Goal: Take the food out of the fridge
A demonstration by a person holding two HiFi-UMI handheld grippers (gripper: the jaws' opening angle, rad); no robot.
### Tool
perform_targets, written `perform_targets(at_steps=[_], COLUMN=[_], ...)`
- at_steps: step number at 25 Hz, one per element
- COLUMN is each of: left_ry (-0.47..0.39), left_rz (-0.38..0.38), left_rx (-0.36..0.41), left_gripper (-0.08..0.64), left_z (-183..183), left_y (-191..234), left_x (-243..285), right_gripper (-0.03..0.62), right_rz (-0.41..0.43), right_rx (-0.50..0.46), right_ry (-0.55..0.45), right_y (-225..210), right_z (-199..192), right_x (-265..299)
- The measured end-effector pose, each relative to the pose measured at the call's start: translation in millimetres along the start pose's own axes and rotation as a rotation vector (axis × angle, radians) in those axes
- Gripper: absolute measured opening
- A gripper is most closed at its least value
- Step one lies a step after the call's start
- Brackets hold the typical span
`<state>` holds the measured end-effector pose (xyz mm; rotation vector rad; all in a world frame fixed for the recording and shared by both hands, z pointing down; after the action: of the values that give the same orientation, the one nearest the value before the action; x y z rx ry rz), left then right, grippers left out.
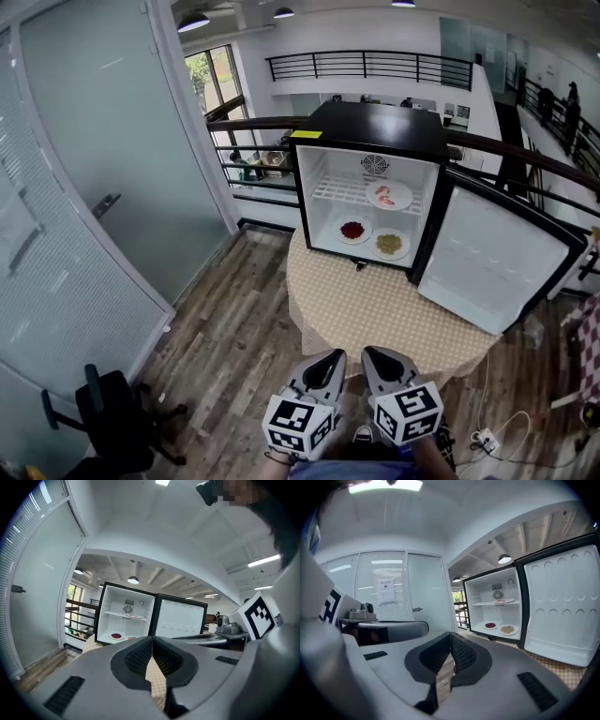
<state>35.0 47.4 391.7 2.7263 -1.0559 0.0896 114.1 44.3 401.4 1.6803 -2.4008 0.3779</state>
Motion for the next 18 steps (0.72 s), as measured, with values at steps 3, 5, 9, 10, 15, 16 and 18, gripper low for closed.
perform_targets(at_steps=[3, 5, 9, 10, 15, 16, 18], left_ry=[-0.011, -0.016, -0.018, -0.016, -0.013, -0.009, 0.0], left_rz=[0.022, 0.032, 0.047, 0.052, 0.081, 0.085, 0.092], left_rx=[0.0, -0.004, -0.013, -0.014, -0.027, -0.031, -0.039], left_gripper=[0.018, 0.018, 0.018, 0.018, 0.018, 0.018, 0.018], left_z=[5.3, 6.2, 4.0, 3.3, -0.4, -1.6, -5.3], left_y=[1.7, 1.5, 0.6, 0.4, 5.3, 6.1, 7.9], left_x=[15.2, 23.3, 34.7, 36.5, 38.8, 38.6, 38.4], right_gripper=[0.017, 0.017, 0.017, 0.017, 0.017, 0.017, 0.017], right_rz=[0.023, 0.035, 0.055, 0.061, 0.087, 0.091, 0.097], right_rx=[-0.006, -0.005, -0.002, -0.003, 0.015, 0.021, 0.031], right_ry=[-0.003, -0.002, 0.006, 0.009, 0.02, 0.025, 0.037], right_y=[-14.0, -22.3, -33.5, -35.5, -39.2, -39.8, -41.1], right_z=[4.7, 5.4, 4.0, 3.4, 0.8, -0.8, -5.3], right_x=[8.3, 12.1, 18.4, 20.1, 29.0, 30.8, 34.3])
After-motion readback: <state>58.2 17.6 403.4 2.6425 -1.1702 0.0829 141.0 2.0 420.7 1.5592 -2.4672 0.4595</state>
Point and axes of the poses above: the fingertips, and each gripper's own axes: x forward along the fingers, y to its left, z out of its top, the point moved 3 cm from there along -x, backward along the fingers, and after that the axes turned 11 degrees about -z, right-handed, at the moved point
